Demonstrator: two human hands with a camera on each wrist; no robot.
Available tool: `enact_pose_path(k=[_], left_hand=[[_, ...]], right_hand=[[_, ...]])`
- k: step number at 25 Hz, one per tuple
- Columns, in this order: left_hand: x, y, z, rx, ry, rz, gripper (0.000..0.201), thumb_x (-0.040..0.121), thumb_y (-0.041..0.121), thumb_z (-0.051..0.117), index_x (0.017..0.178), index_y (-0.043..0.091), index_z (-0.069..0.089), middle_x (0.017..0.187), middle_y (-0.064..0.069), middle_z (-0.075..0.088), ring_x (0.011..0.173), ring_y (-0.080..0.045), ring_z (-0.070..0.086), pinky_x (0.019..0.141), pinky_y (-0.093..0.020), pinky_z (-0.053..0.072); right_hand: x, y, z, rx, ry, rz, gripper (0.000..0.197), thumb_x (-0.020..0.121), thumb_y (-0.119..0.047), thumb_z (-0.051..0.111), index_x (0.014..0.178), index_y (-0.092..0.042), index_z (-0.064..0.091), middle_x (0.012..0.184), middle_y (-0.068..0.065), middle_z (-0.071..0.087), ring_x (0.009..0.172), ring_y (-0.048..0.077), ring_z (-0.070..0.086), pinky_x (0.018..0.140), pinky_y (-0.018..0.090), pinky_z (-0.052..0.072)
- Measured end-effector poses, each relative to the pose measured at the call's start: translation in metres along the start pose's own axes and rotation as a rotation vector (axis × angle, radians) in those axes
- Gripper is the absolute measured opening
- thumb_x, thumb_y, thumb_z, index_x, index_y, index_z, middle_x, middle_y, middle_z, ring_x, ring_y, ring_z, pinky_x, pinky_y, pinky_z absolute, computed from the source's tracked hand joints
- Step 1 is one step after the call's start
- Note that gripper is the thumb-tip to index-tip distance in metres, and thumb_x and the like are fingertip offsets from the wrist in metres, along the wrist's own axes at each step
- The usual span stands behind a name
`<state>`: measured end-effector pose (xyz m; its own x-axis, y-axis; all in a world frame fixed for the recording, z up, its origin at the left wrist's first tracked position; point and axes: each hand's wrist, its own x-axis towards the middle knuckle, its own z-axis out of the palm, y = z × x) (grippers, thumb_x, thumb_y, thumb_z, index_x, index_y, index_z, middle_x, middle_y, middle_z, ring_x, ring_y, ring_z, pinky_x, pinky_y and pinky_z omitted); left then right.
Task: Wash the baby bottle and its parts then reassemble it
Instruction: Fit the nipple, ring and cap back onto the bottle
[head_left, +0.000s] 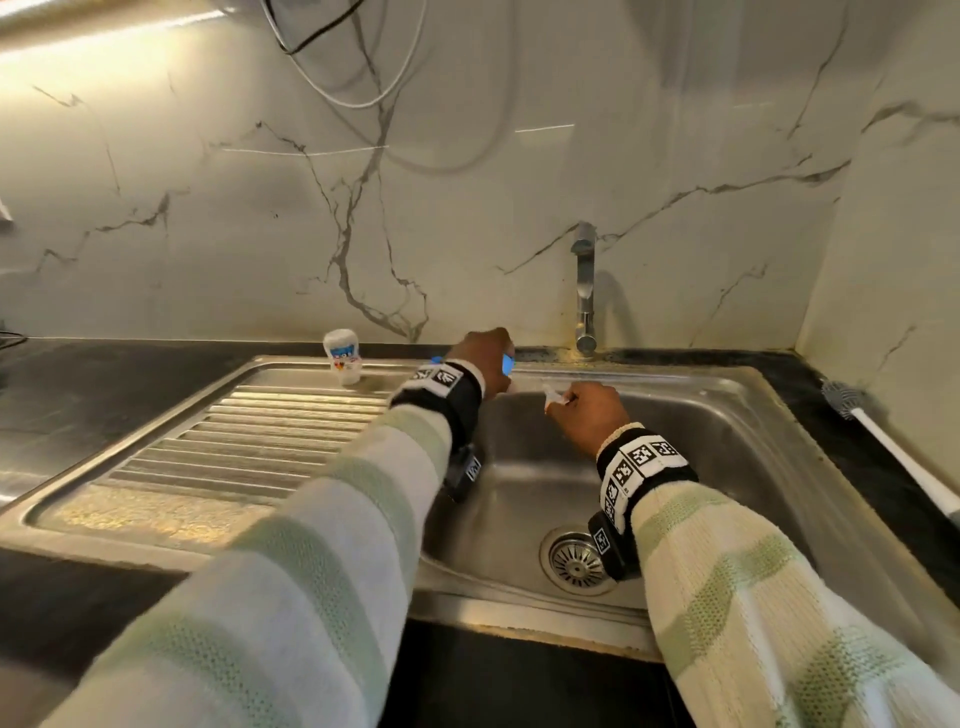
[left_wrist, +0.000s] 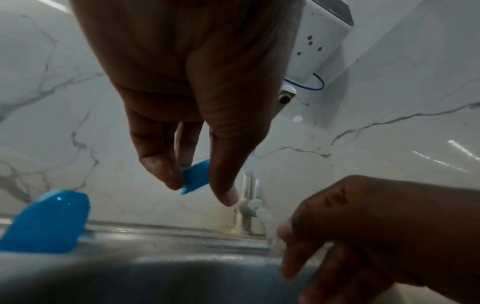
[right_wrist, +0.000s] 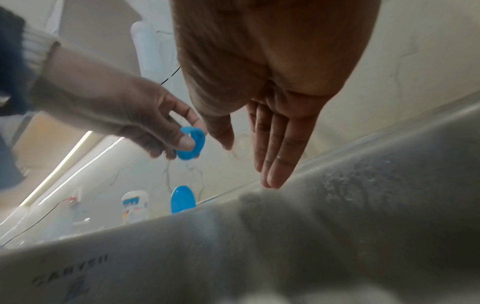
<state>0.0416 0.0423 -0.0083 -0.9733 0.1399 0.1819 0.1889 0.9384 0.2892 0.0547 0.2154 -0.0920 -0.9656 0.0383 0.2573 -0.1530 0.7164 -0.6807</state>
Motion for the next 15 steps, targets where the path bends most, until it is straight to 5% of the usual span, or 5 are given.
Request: enact_pose_path(k=[6,8,10,12,15], left_hand=[[-0.018,0.032,0.050,-0.112,0.239,0.052,0.045,0.085,0.018,0.071,0.124,0.017,0.050,0.121,-0.012,0.059,0.111,-0.032,0.058,0.093,-0.040,0.045],[-0.019,0.033,0.058,-0.093,0.294,0.078,0.046,0.086,0.017,0.070,0.128,0.018,0.049,0.123,-0.012,0.058,0.112,-0.031,0.056,0.093,-0.039,0.045],[-0.020,0.029,0.070,-0.095,0.201,0.071,0.049,0.085,0.018,0.072,0.129,0.018,0.050,0.125,-0.012,0.058,0.113,-0.031,0.057,0.092,-0.039,0.045],[-0.018,0.022,0.079,-0.031,-0.066,0.056,0.050,0.080,0.021,0.079,0.125,0.018,0.056,0.124,-0.010,0.062,0.111,-0.029,0.061,0.092,-0.037,0.048],[-0.015,0.016,0.084,-0.097,0.061,0.053,0.046,0.081,0.018,0.076,0.122,0.018,0.057,0.122,-0.010,0.062,0.108,-0.028,0.061,0.092,-0.038,0.049]], right_hand=[[-0.016,0.020,-0.057,-0.085,0.205,0.040,0.033,0.092,-0.039,0.057,0.072,-0.013,0.056,0.072,0.007,0.058,0.070,0.028,0.053,0.065,0.028,0.036],[-0.017,0.031,-0.062,-0.191,0.168,0.047,0.033,0.091,-0.040,0.058,0.079,-0.009,0.060,0.081,0.011,0.062,0.075,0.029,0.055,0.067,0.030,0.040],[-0.020,0.041,-0.062,-0.348,-0.007,0.098,0.040,0.090,-0.045,0.058,0.085,-0.007,0.064,0.088,0.012,0.066,0.076,0.028,0.059,0.067,0.030,0.043],[-0.019,0.041,-0.064,-0.381,-0.028,0.104,0.041,0.088,-0.046,0.059,0.082,-0.006,0.066,0.084,0.011,0.067,0.071,0.024,0.058,0.062,0.027,0.039],[-0.014,0.040,-0.056,-0.297,0.085,0.065,0.034,0.088,-0.040,0.061,0.079,-0.007,0.063,0.078,0.010,0.064,0.068,0.024,0.056,0.060,0.026,0.038]])
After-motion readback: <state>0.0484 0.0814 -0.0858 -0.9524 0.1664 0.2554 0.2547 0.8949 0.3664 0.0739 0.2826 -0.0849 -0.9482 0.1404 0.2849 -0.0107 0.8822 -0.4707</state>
